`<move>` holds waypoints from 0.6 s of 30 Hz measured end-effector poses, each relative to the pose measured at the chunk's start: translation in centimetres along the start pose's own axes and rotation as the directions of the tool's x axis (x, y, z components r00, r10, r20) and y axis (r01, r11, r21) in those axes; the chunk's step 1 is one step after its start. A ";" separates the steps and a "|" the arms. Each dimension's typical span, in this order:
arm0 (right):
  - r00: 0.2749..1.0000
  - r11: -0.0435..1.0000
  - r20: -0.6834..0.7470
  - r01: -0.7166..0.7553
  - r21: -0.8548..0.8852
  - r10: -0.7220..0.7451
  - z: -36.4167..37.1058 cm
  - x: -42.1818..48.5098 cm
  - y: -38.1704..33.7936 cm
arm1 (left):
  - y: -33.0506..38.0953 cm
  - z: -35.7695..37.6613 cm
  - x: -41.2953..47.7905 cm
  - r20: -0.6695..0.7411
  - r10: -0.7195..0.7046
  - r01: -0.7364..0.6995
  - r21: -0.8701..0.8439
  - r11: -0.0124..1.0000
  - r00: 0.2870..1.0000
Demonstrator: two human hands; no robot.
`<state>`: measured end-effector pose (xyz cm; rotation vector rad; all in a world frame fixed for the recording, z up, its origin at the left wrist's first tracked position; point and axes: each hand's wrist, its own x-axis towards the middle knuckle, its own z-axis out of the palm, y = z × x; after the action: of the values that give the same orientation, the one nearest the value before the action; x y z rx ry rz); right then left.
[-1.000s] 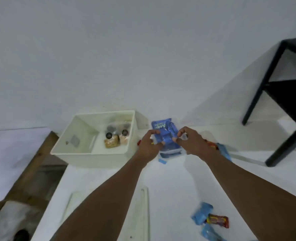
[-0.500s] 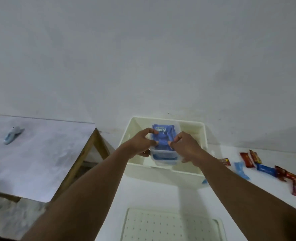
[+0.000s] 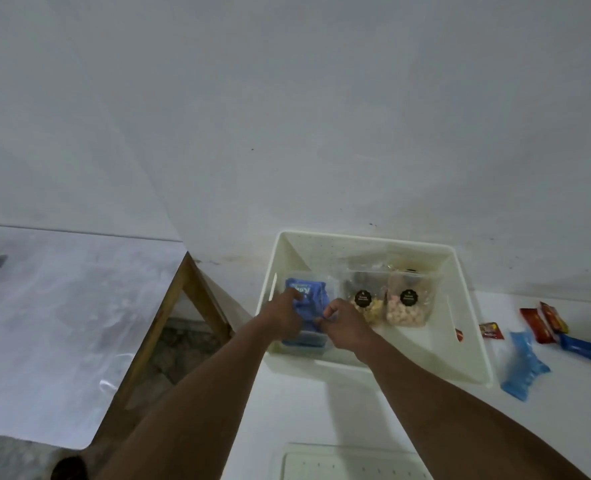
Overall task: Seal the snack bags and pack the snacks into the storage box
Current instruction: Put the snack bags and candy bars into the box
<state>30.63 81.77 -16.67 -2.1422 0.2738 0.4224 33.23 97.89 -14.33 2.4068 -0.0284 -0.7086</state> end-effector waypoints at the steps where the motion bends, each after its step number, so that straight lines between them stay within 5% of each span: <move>1: 1.000 0.999 0.019 -0.004 -0.041 0.005 0.4 0.4 0.3 | -0.1 0.5 0.3 0.040 -0.006 0.005 0.027 1.000 0.999; 9: 0.995 0.996 0.097 -0.004 -0.091 0.013 -0.7 1.4 0.3 | 0.6 1.5 1.1 -0.055 -0.028 0.040 0.228 0.973 0.998; 13: 0.999 0.997 -0.011 0.045 -0.064 -0.046 -4.6 -0.9 -0.1 | 3.8 1.1 -0.6 -0.190 0.028 0.033 0.313 0.949 0.981; 18: 0.987 0.996 -0.158 0.049 0.071 -0.037 -11.4 -6.3 2.0 | 10.1 2.9 -2.9 -0.183 0.124 -0.074 0.257 0.964 0.975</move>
<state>26.42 71.47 -9.64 -2.1069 0.3264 0.2152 30.76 88.68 -9.05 2.6840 -0.1650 -0.4383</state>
